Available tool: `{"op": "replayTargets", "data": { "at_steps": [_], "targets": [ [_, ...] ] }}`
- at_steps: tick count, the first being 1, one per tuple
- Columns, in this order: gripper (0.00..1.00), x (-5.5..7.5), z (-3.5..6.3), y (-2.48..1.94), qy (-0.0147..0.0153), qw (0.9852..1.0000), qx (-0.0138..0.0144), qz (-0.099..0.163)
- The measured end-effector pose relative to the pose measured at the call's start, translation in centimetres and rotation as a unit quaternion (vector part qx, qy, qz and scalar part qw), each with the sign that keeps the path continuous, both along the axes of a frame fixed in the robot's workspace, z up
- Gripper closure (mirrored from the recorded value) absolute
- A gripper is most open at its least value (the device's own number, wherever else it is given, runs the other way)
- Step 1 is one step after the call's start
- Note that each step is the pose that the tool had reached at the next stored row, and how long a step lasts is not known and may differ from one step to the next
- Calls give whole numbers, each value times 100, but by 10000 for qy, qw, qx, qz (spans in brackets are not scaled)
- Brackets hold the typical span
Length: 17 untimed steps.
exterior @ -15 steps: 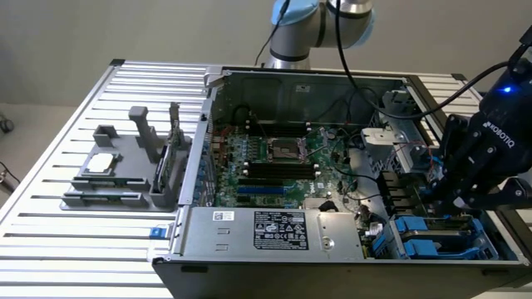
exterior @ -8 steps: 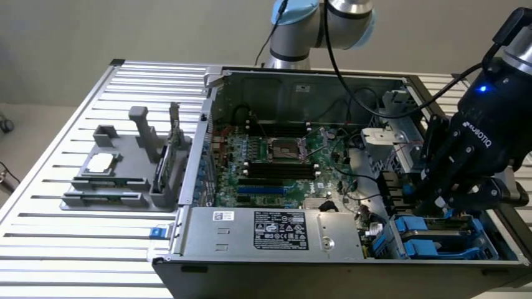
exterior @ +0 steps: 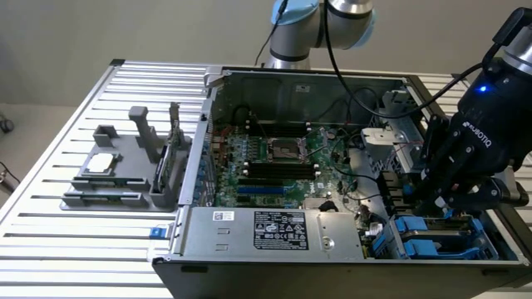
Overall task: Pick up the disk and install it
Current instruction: 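Insert the second disk wire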
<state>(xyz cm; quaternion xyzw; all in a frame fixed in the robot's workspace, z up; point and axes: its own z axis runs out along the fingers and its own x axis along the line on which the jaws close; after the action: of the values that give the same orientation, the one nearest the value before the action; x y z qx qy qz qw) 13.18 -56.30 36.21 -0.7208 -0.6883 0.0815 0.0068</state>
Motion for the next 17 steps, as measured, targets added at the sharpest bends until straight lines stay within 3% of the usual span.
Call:
{"op": "replayTargets", "data": {
  "at_steps": [7, 11, 17],
  "targets": [
    [69, 0, 2, 1, 0, 10000, 0, 0],
    [69, 0, 66, 56, 0, 10000, 0, -1],
    [69, 1, 248, 172, 0, 10000, 0, 0]
  ]
}}
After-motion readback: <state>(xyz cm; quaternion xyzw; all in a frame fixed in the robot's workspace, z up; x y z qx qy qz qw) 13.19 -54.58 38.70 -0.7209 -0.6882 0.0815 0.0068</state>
